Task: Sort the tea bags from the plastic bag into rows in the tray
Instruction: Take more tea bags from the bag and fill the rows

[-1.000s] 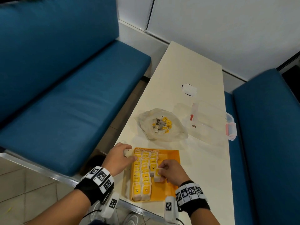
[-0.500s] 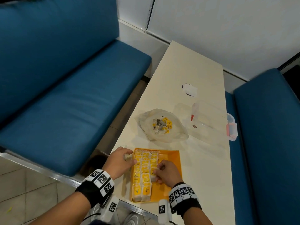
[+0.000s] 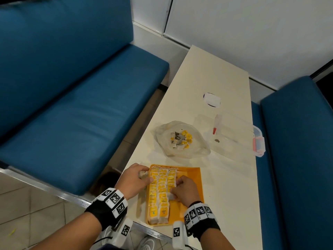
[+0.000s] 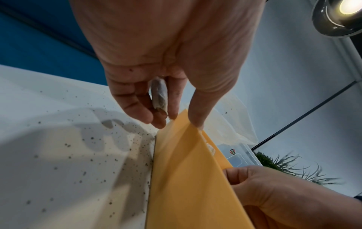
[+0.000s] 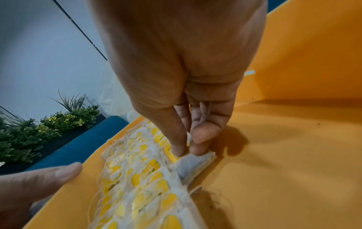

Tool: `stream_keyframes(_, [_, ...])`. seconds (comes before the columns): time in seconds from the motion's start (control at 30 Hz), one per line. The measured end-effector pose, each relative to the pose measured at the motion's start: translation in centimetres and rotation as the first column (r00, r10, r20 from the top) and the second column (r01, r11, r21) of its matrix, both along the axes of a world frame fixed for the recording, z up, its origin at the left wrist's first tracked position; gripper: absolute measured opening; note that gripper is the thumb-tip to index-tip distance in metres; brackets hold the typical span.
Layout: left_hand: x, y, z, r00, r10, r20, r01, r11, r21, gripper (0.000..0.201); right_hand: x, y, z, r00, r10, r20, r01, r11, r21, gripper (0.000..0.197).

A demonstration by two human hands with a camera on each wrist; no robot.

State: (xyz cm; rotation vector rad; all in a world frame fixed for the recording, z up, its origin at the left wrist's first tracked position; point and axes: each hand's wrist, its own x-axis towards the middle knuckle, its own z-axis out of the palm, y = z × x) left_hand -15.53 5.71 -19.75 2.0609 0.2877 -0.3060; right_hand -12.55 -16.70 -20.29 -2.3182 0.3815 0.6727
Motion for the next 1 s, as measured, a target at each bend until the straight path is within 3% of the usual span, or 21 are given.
stream_keyframes(0.3, [-0.1,0.3,-0.3,1.000,-0.018,-0.017,0.018,0.999,-0.030,0.044,0.0,0.4,0.0,1.000,-0.005,0.019,0.005,1.000,-0.007,0.026])
stream_keyframes(0.4, [-0.4,1.1,-0.5,0.991,0.113,0.068,-0.105,0.988,-0.113,0.017,0.2,0.5,1.8,0.995,0.002,0.101,0.001,1.000,-0.027,0.024])
stream_keyframes(0.43, [-0.4,1.3,-0.4,0.983,0.160,0.088,-0.143,0.975,-0.169,0.019,0.3,0.6,2.6,0.989,0.002,0.151,-0.001,1.000,-0.011,0.021])
stream_keyframes(0.57, [-0.7,1.5,1.5,0.980,0.187,0.063,-0.140,0.887,-0.440,0.034,1.0,2.3,6.0,0.962,0.001,0.273,-0.060,0.976,0.209,0.013])
stream_keyframes(0.67, [-0.5,0.8,2.8,0.994,0.107,-0.030,-0.102,0.771,-0.629,0.039,1.3,3.7,8.3,0.947,0.095,0.307,-0.210,0.906,0.367,0.038])
stream_keyframes(0.77, [-0.1,0.2,3.4,0.991,0.024,-0.128,-0.114,0.640,-0.760,0.040,1.4,4.3,9.3,0.888,0.269,0.373,-0.406,0.840,0.359,0.049])
stream_keyframes(0.9, [0.3,0.0,4.0,0.976,-0.115,-0.186,-0.095,0.546,-0.832,0.041,1.3,4.4,9.3,0.854,0.338,0.395,-0.480,0.803,0.352,0.027])
stream_keyframes(1.0, [0.5,0.1,4.4,0.966,-0.169,-0.198,-0.070,0.566,-0.822,0.031,1.3,4.1,9.4,0.856,0.312,0.412,-0.470,0.802,0.368,0.019])
